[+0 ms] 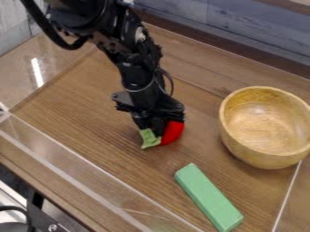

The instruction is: Move the red object to the right side of the table

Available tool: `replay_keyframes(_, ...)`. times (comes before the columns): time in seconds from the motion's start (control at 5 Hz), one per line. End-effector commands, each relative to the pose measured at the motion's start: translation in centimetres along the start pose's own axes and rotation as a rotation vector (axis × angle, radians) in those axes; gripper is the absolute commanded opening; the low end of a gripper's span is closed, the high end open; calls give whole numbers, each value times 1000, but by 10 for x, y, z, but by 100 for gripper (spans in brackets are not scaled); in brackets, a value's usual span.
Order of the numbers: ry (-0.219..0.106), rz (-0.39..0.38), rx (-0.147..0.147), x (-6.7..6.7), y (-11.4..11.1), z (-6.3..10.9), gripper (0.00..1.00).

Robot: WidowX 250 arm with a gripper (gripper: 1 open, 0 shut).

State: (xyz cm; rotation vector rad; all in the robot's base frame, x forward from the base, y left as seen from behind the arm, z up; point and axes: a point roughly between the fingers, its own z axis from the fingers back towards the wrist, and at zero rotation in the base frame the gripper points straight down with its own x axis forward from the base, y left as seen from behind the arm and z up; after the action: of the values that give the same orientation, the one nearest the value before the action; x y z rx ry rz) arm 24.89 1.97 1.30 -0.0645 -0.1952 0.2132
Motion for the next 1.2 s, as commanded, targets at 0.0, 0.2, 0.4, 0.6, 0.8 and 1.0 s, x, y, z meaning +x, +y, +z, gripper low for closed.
replay_keyframes(0.0, 56, 1, 2, -14, -7, -9, 0)
replay_keyframes(0.2, 63, 3, -3, -16, -16, -8, 0)
replay_keyframes(0.4, 69, 3, -8, -18, -24, -7, 0)
replay_keyframes(0.6, 76, 2, -12, -19, -31, -6, 0)
replay_keyframes(0.8, 83, 1, -16, -21, -37, -5, 0)
replay_keyframes(1.0, 87, 1, -21, -23, -43, -4, 0)
